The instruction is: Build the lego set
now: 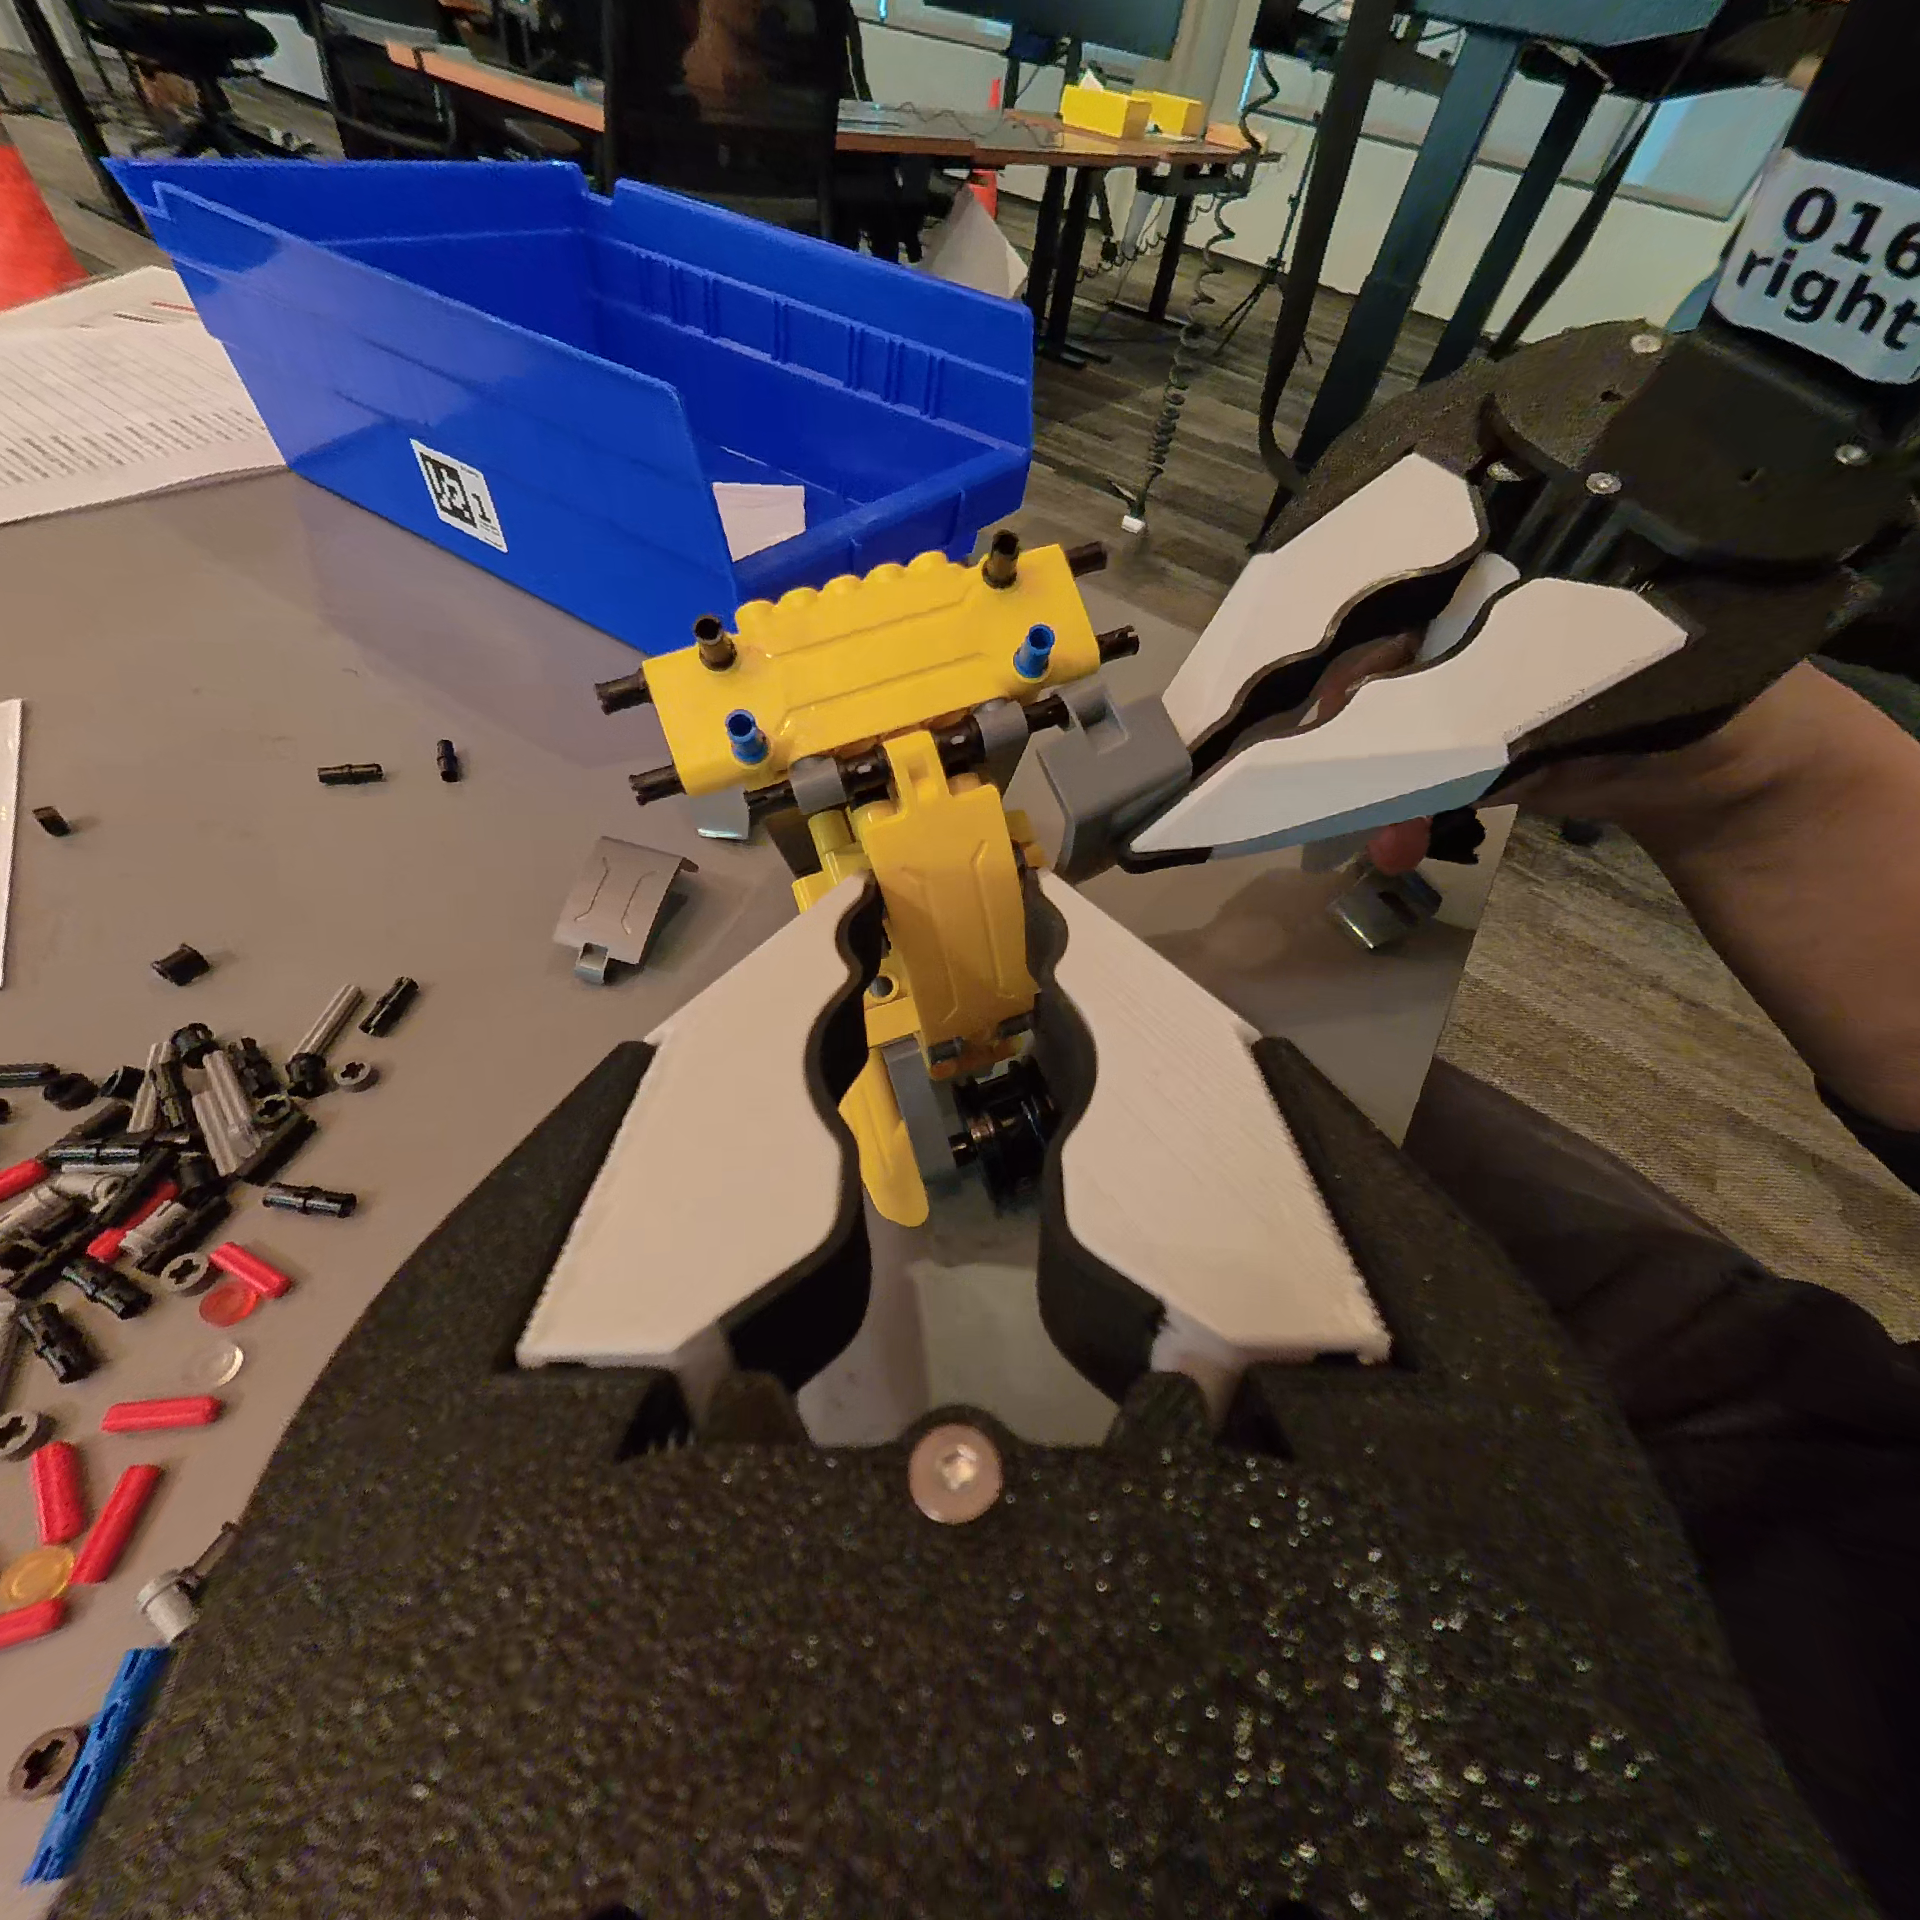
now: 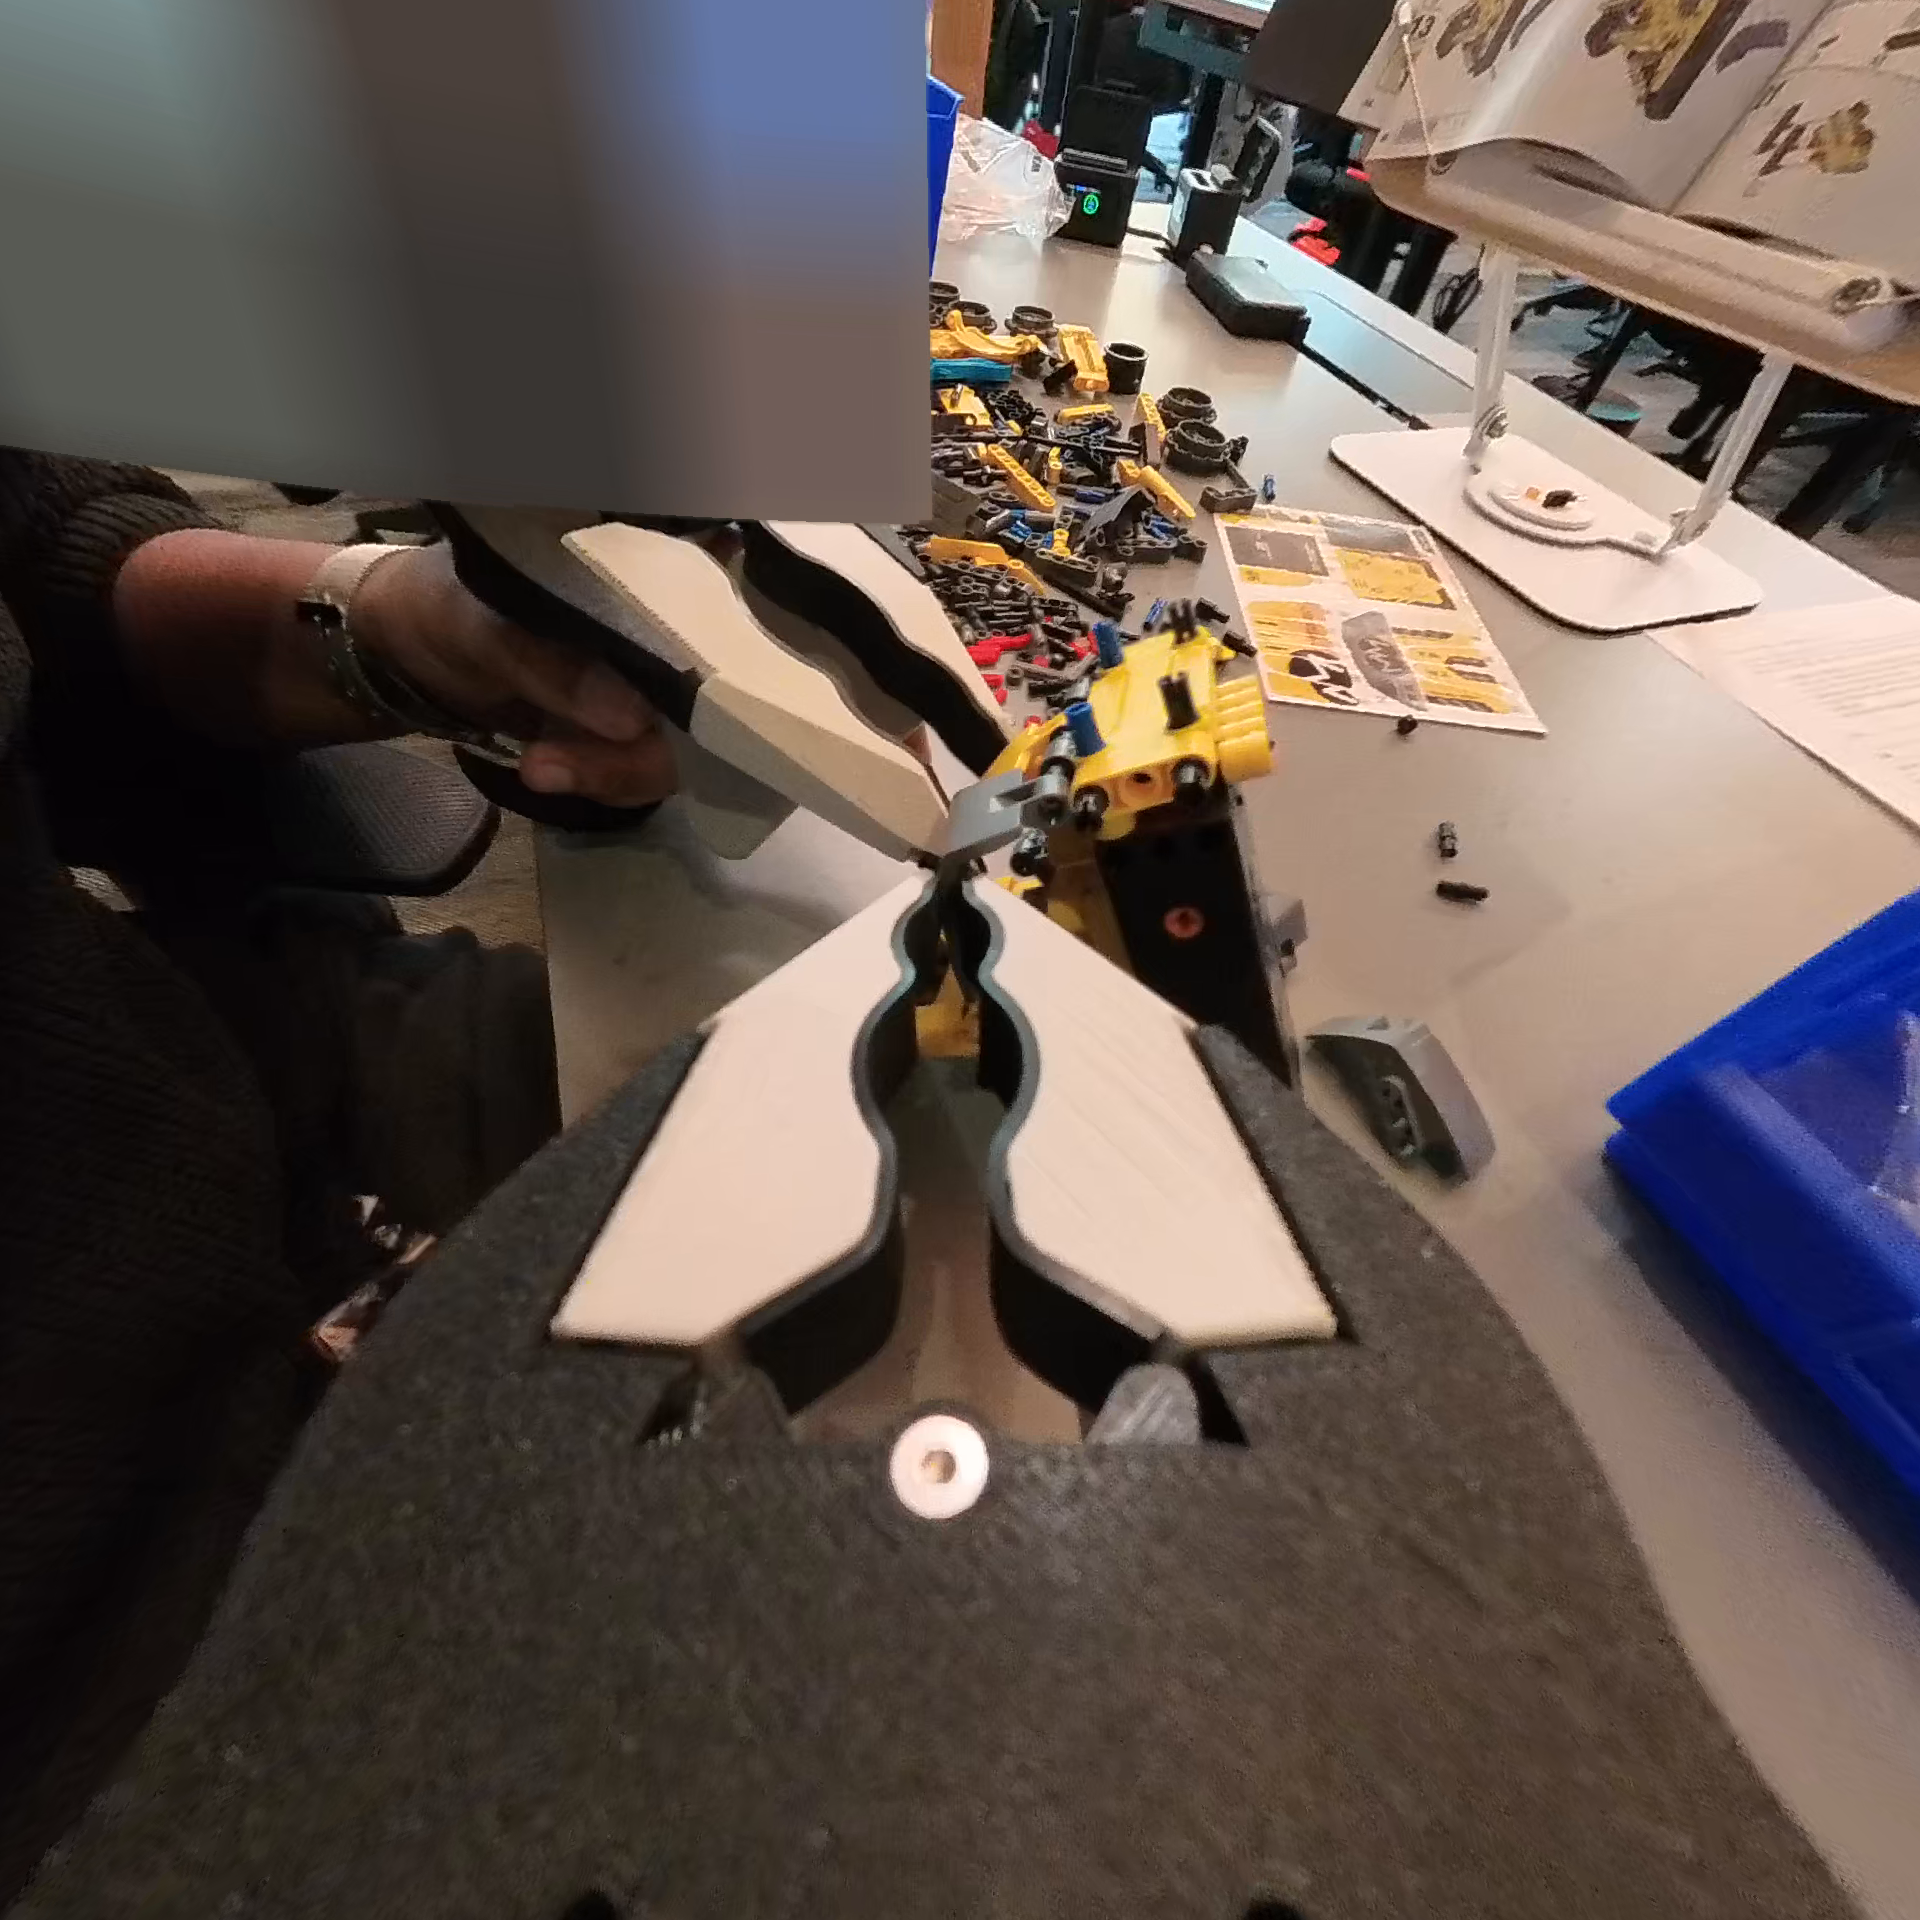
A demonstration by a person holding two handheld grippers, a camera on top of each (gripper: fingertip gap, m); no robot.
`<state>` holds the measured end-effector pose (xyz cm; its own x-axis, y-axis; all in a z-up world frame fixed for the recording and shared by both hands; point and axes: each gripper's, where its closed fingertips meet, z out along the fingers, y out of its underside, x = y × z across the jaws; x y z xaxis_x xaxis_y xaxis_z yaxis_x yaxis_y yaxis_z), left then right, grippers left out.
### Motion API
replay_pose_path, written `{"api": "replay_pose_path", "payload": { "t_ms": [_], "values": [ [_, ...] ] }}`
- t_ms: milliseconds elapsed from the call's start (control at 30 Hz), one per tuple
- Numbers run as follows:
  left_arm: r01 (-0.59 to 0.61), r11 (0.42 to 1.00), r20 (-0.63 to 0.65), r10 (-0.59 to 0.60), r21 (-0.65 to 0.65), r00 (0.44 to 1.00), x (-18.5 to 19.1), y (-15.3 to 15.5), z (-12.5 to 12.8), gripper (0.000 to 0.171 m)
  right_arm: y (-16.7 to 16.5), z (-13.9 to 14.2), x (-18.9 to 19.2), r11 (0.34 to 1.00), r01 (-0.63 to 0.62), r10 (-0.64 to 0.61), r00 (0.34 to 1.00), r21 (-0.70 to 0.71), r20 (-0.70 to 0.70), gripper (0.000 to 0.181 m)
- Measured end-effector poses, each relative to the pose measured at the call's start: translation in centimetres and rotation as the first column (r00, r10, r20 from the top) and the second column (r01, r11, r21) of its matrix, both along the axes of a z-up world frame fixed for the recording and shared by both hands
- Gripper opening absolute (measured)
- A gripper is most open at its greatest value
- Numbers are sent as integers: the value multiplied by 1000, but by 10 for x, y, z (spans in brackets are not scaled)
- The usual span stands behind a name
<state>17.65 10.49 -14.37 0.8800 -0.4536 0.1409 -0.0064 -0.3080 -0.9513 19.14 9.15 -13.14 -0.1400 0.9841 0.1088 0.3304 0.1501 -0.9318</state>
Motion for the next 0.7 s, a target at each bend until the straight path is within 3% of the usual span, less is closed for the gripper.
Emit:
{"api": "replay_pose_path", "payload": {
  "t_ms": [700],
  "values": [
    [-19, 1000, -57, 20, 18, 998, 2, 0, -1, 26, 1, -2, 3, 997, 9, -11, 1000, -71, -29, 3]
  ]
}}
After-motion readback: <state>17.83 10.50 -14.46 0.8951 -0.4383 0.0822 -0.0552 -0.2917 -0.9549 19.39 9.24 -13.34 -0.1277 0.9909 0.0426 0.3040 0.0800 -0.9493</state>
